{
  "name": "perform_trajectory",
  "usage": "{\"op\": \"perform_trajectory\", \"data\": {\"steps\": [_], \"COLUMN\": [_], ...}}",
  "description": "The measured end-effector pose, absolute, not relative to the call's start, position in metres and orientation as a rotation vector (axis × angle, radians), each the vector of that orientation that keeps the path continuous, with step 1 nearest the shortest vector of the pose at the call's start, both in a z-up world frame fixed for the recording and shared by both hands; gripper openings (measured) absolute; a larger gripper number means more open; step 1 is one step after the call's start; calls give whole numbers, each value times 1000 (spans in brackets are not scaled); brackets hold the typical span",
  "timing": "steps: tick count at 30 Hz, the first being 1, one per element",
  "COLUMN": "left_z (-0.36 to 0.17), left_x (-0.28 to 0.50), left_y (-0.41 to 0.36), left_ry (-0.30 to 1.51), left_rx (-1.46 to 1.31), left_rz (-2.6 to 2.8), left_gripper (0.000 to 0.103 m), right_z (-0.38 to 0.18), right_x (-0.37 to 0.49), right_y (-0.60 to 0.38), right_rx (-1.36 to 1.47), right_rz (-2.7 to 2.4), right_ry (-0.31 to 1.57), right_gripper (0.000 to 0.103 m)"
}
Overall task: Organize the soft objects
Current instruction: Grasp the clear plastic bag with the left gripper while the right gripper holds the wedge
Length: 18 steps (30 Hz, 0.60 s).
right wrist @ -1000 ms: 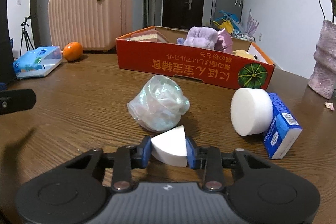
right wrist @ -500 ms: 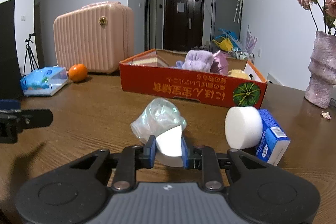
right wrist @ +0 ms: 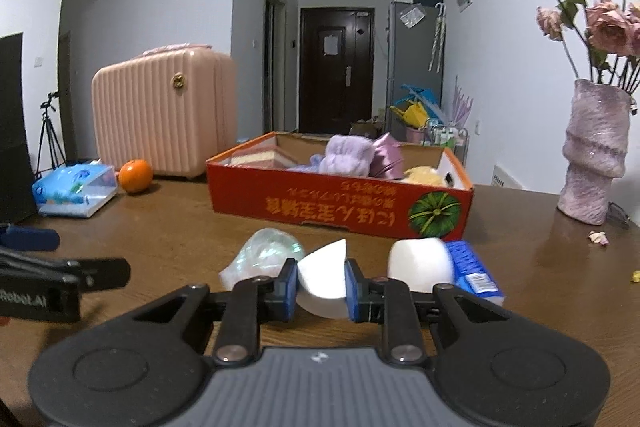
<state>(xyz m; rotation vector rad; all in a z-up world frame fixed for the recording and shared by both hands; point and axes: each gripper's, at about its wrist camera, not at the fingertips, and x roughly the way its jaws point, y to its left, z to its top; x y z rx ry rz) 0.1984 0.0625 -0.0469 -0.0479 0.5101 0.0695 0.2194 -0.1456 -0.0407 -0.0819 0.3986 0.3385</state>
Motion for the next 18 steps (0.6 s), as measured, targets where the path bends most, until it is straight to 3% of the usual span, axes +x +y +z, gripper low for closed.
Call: {"op": "perform_trajectory", "data": {"steps": [18], "left_z": [-54], "left_x": [241], "left_y": [-10], "left_ry": [523], "left_rx": [8], "left_rz": [-9], "left_gripper": [103], "right_z": [-30], "right_x": [233], "right_y": [-206], "right_rx": [-34], "right_rz": [260], "right_ry": [332], "right_gripper": [23]}}
